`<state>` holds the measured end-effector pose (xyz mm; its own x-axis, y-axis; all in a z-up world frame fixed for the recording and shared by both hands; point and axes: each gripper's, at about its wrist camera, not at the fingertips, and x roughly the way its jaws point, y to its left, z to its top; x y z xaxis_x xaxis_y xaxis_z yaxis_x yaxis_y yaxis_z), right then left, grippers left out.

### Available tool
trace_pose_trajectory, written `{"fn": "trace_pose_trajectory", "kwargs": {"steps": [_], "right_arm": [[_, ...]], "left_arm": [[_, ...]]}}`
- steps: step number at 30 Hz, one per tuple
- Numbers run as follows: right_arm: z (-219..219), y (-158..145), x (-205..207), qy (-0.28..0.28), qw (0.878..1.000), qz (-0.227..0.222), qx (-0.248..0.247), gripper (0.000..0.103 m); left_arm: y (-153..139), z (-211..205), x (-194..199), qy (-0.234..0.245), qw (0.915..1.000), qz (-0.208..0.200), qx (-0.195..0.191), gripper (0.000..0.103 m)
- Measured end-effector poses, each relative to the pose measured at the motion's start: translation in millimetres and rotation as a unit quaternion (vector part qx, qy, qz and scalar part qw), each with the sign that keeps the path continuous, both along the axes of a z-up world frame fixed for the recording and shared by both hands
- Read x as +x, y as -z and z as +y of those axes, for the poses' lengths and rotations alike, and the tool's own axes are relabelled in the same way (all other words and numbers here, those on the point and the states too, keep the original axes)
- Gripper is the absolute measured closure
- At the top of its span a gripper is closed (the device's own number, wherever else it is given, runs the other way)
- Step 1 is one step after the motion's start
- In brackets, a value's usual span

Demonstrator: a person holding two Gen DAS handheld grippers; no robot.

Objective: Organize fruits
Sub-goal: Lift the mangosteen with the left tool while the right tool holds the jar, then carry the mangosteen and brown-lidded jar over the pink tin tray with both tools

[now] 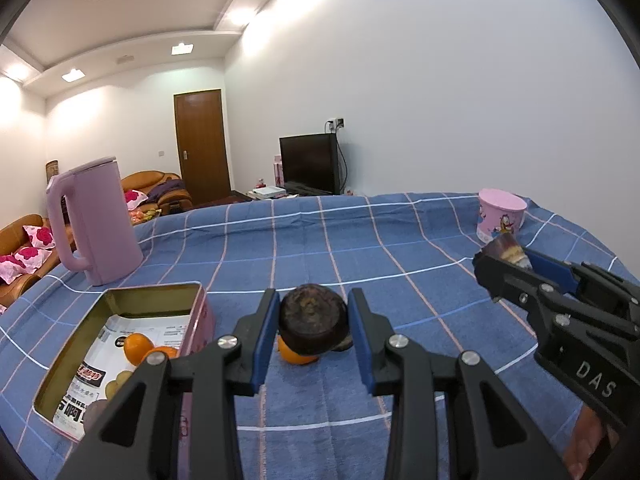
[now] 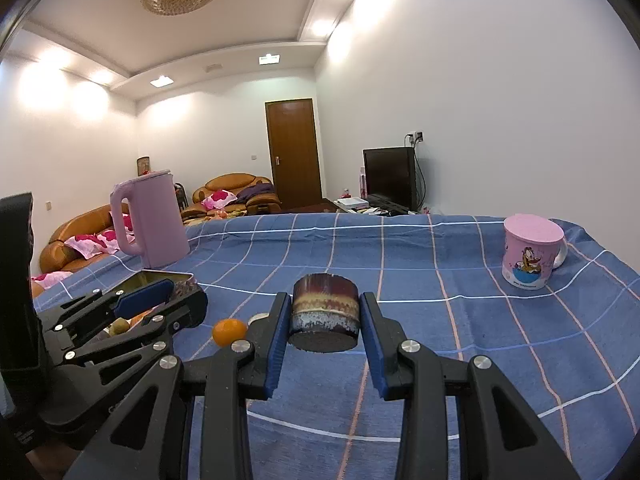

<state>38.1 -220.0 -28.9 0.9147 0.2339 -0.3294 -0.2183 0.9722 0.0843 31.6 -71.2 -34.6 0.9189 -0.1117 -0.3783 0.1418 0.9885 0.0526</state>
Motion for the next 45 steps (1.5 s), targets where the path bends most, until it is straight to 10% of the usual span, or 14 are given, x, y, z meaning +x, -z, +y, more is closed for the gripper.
{"fn": "trace_pose_trajectory", "kwargs": {"steps": [45], "right_arm": [[191,-1,59,-0.171,0.984,0.028,-0.049,0.066]], "left_arm": [[1,172,17,-0.151,0.9870,0.048,-0.027,0.066]]}}
